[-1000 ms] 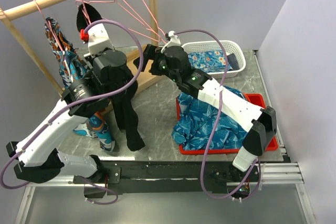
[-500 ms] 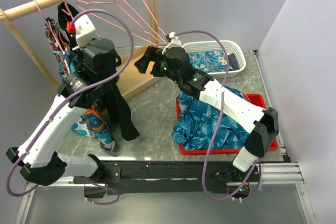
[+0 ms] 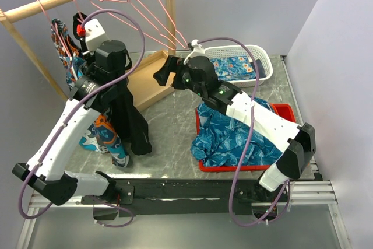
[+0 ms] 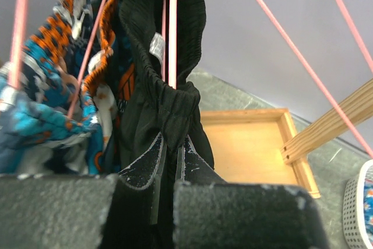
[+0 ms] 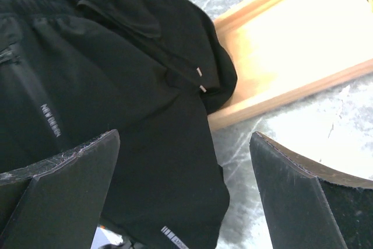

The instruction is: Place the shorts on the hanger

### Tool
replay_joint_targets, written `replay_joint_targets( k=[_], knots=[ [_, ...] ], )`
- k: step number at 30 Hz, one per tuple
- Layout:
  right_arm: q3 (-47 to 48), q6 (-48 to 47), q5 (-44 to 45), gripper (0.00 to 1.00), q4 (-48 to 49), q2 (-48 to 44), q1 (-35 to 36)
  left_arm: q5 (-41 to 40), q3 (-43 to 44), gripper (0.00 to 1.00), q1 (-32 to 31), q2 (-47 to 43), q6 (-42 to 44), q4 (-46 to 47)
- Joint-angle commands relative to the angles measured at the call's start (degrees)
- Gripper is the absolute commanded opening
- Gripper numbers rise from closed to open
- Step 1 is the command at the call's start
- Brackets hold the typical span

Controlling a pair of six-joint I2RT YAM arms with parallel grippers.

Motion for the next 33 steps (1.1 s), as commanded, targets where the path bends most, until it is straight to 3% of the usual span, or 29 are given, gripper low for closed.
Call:
replay_joint_targets(
  k=[1, 4, 6, 8, 15, 23, 26, 30, 33],
  knots=[
    [-1.9, -0.8, -0.6, 1.00, 2.0, -4.1, -0.2, 3.3, -1.8, 0.01, 1.3, -1.8, -2.2, 4.4],
    [-2.8, -0.8, -0.9, 1.00, 2.1, -4.6, -0.3, 4.0, -2.0, 0.05, 1.6, -1.9, -2.8, 4.2],
    [-3.5, -0.8, -1.0, 1.00, 2.2, -5.4, -0.2, 4.7, -1.9, 0.19, 1.6, -2.1, -2.9, 4.1],
    [-3.9, -0.8, -1.2, 1.00, 2.2, -5.8, -0.3, 5.2, -1.6, 0.23, 1.5, -2.5, -3.2, 3.6],
    [-5.1, -0.8, -2.5, 1.00, 2.3, -8.3, -0.3, 8.3, -0.6, 0.97, 1.5, -3.8, -3.3, 0.4],
    [-10.2, -0.5, -2.4, 1.00, 3.3, -13.1, -0.3, 16.7, 1.6, 0.96, 1.3, -8.1, -4.6, -4.5],
    [-12.1, -0.7, -1.6, 1.00, 3.0, -15.7, -0.2, 14.4, 5.2, 0.97, -1.3, -7.1, -4.7, -7.1],
    [-14.9, -0.7, 2.1, 1.00, 1.2, -20.4, -0.2, 4.7, 11.3, 0.96, -12.7, -3.5, -2.6, -7.7],
    [-16.6, 1.0, 6.4, 1.00, -2.5, -23.6, -0.2, 1.7, 14.6, 0.96, -20.5, -0.1, -1.2, -7.2]
  ],
)
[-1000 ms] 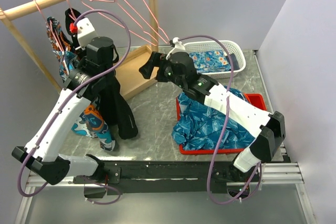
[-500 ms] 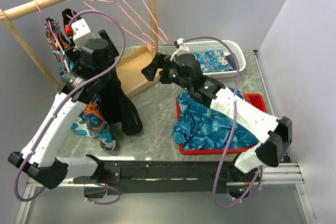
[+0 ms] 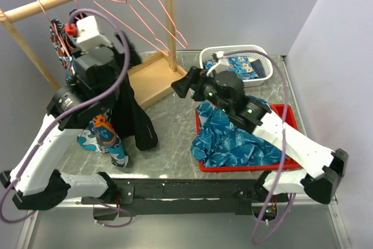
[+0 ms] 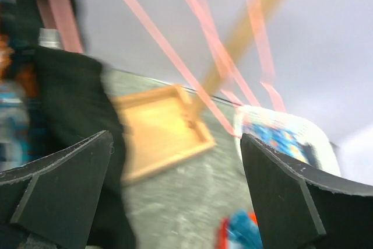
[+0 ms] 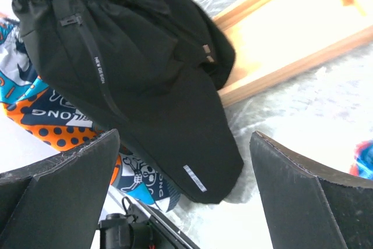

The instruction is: Place the shorts on the hanger

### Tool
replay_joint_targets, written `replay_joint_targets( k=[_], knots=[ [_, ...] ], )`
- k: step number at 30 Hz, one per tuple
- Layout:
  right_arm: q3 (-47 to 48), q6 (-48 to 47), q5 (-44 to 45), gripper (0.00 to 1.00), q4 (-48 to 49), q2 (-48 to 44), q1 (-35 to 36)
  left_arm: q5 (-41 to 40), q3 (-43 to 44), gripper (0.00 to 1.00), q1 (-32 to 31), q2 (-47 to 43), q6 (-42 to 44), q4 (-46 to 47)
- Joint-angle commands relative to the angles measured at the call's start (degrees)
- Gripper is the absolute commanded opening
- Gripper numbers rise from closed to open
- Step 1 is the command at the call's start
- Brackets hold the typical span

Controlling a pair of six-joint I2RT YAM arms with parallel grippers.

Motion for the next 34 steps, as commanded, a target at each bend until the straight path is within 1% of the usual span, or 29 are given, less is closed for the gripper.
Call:
replay_joint_targets(
  k=[1, 3, 5, 7, 8, 9, 11, 12, 14, 15, 17, 18, 20, 21, 24, 29, 34],
  knots=[
    [-2.7, 1.6, 7.6, 1.00, -3.5, -6.5, -0.2, -7.9, 5.4, 0.97, -10.8, 6.2, 1.9, -0.8],
    [-5.7, 3.5, 11.3, 1.00, -5.7, -9.8, -0.2, -9.1, 5.9, 0.97, -15.3, 8.6, 0.6, -2.8],
    [-8.7, 5.2, 14.0, 1.00, -8.0, -12.1, -0.2, -5.0, 4.3, 0.96, -16.4, 10.8, -3.3, -2.9],
    [-10.9, 7.6, 17.6, 1.00, -11.5, -15.9, -0.3, -0.6, -1.4, 0.96, -17.4, 11.0, -6.3, -0.6],
    [-13.4, 8.7, 18.7, 1.00, -12.6, -17.2, -0.4, 2.5, -3.7, 0.96, -17.8, 11.0, -7.2, 0.7],
    [-14.9, 10.4, 20.0, 1.00, -13.8, -20.1, -0.3, 4.3, -8.3, 0.96, -19.0, 10.9, -8.4, 3.8],
    [-20.1, 11.9, 21.3, 1.00, -14.5, -23.5, -0.3, 7.3, -12.6, 0.96, -20.1, 10.6, -9.2, 6.5],
    [-21.8, 13.2, 21.7, 1.00, -15.1, -26.9, -0.3, 7.8, -16.6, 0.96, -21.4, 10.6, -10.1, 8.9],
    [-26.4, 14.4, 22.7, 1.00, -15.5, -31.6, -0.3, 10.2, -20.4, 0.96, -22.0, 9.8, -11.5, 11.1],
    [-27.8, 15.5, 22.9, 1.00, -15.8, -32.9, -0.3, 11.1, -24.4, 0.96, -22.2, 9.4, -12.5, 12.3],
    [-30.7, 16.0, 22.6, 1.00, -15.8, -36.1, -0.3, 12.6, -28.8, 0.96, -22.7, 7.4, -13.1, 16.7],
    [-31.3, 16.5, 22.8, 1.00, -16.3, -36.9, -0.4, 13.9, -33.1, 0.97, -22.7, 6.6, -13.6, 17.9],
    [-33.1, 16.3, 23.0, 1.00, -16.4, -38.6, -0.3, 14.9, -36.9, 0.96, -22.7, 4.3, -13.8, 21.6],
    [-33.5, 16.4, 23.3, 1.00, -16.8, -39.1, -0.3, 15.8, -40.4, 0.96, -22.8, 3.6, -14.0, 22.7],
    [-35.2, 16.4, 24.0, 1.00, -17.2, -40.6, -0.3, 16.0, -45.7, 0.96, -22.8, 1.0, -14.7, 25.2],
    [-37.6, 17.3, 24.5, 1.00, -17.7, -42.3, -0.4, 16.4, -49.6, 0.97, -22.8, -1.1, -14.8, 27.6],
    [-37.2, 18.5, 24.5, 1.00, -18.6, -42.0, -0.3, 17.2, -48.4, 0.96, -22.8, -0.3, -14.7, 26.1]
  ],
)
